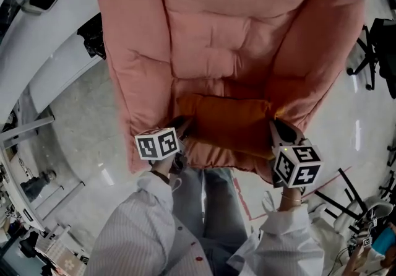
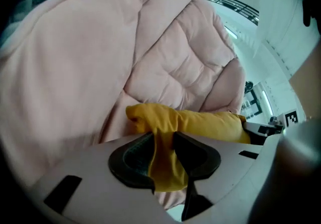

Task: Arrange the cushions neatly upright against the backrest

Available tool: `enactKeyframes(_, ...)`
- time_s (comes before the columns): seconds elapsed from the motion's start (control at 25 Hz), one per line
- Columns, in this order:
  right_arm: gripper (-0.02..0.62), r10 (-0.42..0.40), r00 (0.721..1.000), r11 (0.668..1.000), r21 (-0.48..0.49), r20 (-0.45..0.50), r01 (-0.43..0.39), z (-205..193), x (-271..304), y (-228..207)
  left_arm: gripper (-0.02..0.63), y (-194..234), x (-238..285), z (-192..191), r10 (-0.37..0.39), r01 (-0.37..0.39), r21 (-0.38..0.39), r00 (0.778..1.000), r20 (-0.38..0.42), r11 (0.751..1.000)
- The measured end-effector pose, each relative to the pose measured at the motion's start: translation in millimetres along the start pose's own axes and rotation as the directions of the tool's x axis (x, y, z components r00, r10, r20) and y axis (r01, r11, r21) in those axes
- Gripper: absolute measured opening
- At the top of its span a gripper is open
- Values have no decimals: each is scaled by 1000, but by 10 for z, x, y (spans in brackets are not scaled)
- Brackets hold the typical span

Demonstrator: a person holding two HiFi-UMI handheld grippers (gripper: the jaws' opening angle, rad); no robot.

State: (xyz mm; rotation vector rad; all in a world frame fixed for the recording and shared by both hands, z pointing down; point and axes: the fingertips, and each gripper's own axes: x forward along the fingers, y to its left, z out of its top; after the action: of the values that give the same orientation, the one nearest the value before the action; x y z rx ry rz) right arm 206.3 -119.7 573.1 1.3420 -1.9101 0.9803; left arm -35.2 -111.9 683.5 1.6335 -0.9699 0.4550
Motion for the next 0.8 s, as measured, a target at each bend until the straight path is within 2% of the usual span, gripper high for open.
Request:
enactKeyframes(0.32, 28, -32, 996, 999, 31, 80, 29, 361, 23, -38, 142, -222, -153, 780, -1, -11, 164, 997, 76, 986)
enactKeyframes(0.8, 28, -55, 988, 995, 89, 144, 42, 686, 491, -247, 141, -338, -292, 1431, 10, -63, 296, 984, 177, 953)
